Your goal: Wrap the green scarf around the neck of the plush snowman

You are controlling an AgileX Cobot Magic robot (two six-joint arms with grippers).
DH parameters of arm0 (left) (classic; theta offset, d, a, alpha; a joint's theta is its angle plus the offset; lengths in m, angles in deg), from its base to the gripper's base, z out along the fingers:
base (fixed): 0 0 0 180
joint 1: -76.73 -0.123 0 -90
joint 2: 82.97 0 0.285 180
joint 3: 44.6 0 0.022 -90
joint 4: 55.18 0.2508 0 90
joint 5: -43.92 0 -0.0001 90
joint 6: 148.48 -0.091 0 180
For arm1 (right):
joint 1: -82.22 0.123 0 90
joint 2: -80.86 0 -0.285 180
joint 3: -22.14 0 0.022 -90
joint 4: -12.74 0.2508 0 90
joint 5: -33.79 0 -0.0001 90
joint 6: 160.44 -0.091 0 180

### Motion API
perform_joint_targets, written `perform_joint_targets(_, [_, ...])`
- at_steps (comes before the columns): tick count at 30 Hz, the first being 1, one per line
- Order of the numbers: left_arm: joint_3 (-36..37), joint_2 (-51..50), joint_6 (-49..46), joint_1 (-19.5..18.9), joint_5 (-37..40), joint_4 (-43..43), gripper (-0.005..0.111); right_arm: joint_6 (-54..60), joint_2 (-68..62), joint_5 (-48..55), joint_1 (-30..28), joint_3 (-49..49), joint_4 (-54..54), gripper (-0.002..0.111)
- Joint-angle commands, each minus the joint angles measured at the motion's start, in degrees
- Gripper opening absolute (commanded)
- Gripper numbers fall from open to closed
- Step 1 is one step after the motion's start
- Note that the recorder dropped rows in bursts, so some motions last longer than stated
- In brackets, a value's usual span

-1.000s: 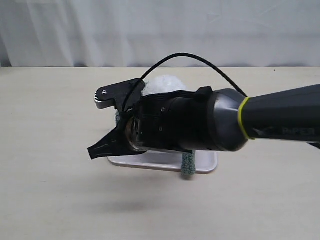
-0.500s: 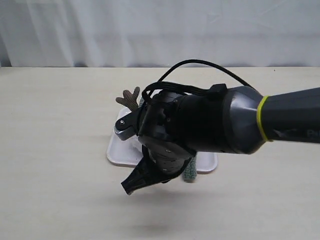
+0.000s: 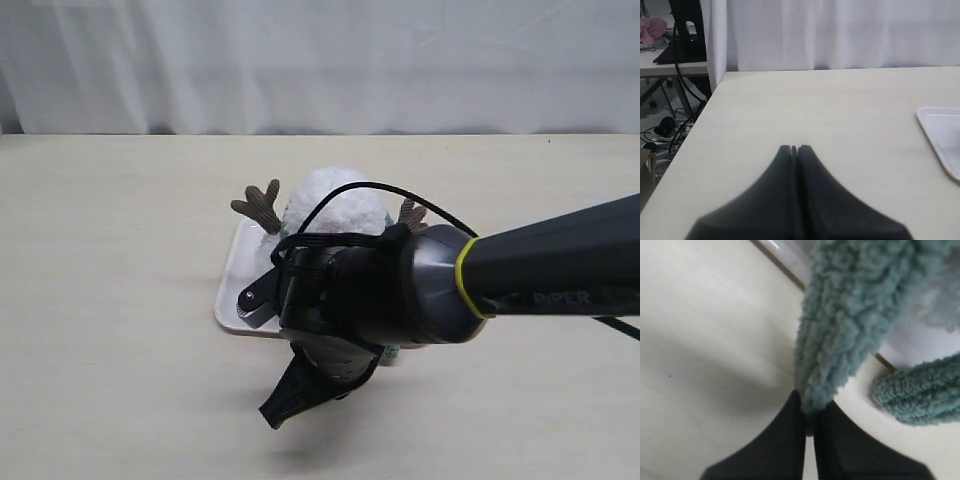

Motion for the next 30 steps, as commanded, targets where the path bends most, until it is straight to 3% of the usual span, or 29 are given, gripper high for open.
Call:
perform_joint_targets(1, [0.19, 0.21, 0.00, 0.03, -0.54, -0.13, 0.000, 0.47, 0.46, -0.02, 0.10, 0.23, -0.45, 0.004])
perform_joint_targets(7, [0.19, 0.21, 0.00, 0.03, -0.54, -0.13, 0.000, 0.47, 0.65, -0.02, 0.10, 0.23, -0.28, 0.007])
perform_joint_targets(17, [0.19, 0.21, 0.00, 0.03, -0.54, -0.13, 0.000, 2.22, 6.60, 2.61, 0.10, 0.12, 4.77, 0.056])
perform_joint_targets(30, [0.19, 0.21, 0.00, 0.03, -0.54, -0.13, 0.000, 5.20, 18.13, 11.22, 0.10, 0.22, 8.62, 0.058])
